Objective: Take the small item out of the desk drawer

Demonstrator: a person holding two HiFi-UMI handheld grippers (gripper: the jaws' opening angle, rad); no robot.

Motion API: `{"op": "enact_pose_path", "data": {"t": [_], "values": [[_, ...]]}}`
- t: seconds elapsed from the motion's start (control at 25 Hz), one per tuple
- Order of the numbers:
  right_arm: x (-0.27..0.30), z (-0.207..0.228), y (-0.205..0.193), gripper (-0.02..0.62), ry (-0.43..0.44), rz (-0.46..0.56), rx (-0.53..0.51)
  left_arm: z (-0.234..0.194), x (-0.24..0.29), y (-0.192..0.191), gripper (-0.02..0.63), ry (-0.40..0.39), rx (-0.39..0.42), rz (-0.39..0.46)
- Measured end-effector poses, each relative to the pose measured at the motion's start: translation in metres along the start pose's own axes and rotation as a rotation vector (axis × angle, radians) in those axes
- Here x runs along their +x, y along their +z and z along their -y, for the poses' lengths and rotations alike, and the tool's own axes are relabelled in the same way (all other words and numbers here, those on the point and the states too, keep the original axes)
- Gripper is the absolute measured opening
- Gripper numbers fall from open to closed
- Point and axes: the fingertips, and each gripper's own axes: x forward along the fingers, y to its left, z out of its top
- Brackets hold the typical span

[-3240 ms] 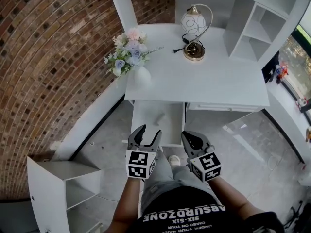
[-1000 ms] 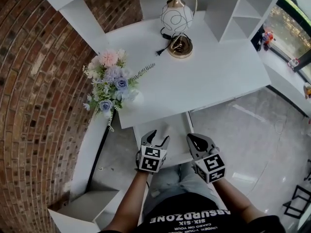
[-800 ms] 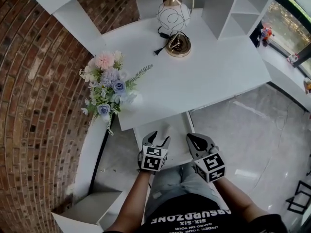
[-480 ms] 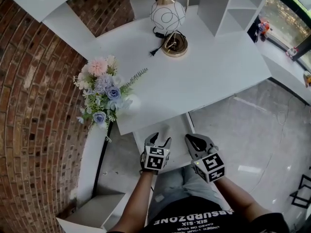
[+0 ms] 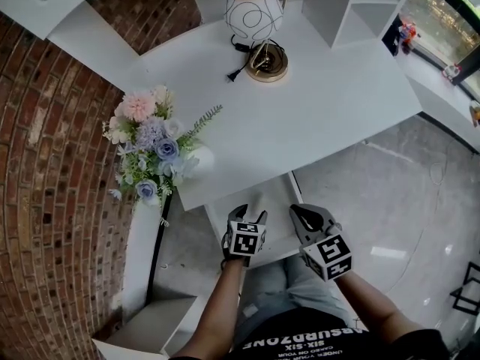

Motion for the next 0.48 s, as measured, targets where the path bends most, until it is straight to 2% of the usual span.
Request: {"op": "enact_pose_path", "data": {"t": [0.48], "values": [[0.002,0.004,-0.015,-0.002,-0.013,-0.02,0.013,-0.011,0.034,-0.024,0.227,0.021,-0.002,-0.059]]}}
